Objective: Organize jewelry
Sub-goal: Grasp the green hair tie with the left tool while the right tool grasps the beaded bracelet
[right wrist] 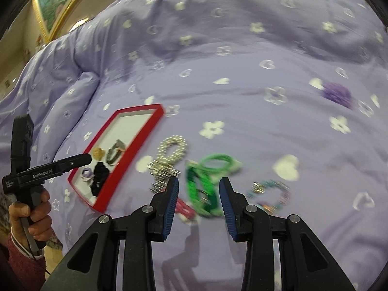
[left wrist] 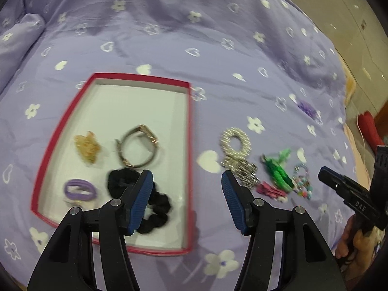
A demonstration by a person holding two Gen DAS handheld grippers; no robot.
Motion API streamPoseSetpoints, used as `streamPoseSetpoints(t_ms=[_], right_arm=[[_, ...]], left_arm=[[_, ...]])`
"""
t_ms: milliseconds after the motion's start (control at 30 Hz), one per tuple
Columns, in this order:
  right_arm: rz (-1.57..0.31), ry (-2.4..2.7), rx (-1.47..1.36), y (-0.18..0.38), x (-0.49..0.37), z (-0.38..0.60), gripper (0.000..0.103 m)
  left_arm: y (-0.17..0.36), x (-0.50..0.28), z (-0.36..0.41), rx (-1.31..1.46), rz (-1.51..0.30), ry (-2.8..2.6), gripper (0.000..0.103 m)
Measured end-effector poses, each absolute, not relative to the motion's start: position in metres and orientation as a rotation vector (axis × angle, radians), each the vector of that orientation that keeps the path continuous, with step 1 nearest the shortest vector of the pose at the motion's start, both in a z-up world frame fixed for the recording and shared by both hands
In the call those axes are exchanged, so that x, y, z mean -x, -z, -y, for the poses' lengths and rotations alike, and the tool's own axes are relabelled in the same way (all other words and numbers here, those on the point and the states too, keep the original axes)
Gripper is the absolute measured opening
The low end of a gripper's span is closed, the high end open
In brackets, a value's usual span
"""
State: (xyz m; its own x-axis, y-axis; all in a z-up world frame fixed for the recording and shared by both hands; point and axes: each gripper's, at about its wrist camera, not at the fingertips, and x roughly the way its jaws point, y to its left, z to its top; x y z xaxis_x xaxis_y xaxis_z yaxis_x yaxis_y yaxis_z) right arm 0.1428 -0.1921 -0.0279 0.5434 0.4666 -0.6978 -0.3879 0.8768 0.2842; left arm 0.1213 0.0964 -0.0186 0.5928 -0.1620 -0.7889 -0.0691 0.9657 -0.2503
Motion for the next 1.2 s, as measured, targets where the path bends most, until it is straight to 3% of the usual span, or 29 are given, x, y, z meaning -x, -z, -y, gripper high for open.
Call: streamPoseSetpoints(t_ms=[633,1200], right_arm=[[-0.879,-0.412,-0.161,0.048,-0.132,0.251,0.037],[-0.952,-0.387,-0.136,0.08,-0.182,0.25,0.037]], left_arm=[[0.028,-0.134,-0.013,0.181,-0.995,0.194,0.058],[0.042,-0.209,0.061,0.023,-1.03,0.314,0.058]])
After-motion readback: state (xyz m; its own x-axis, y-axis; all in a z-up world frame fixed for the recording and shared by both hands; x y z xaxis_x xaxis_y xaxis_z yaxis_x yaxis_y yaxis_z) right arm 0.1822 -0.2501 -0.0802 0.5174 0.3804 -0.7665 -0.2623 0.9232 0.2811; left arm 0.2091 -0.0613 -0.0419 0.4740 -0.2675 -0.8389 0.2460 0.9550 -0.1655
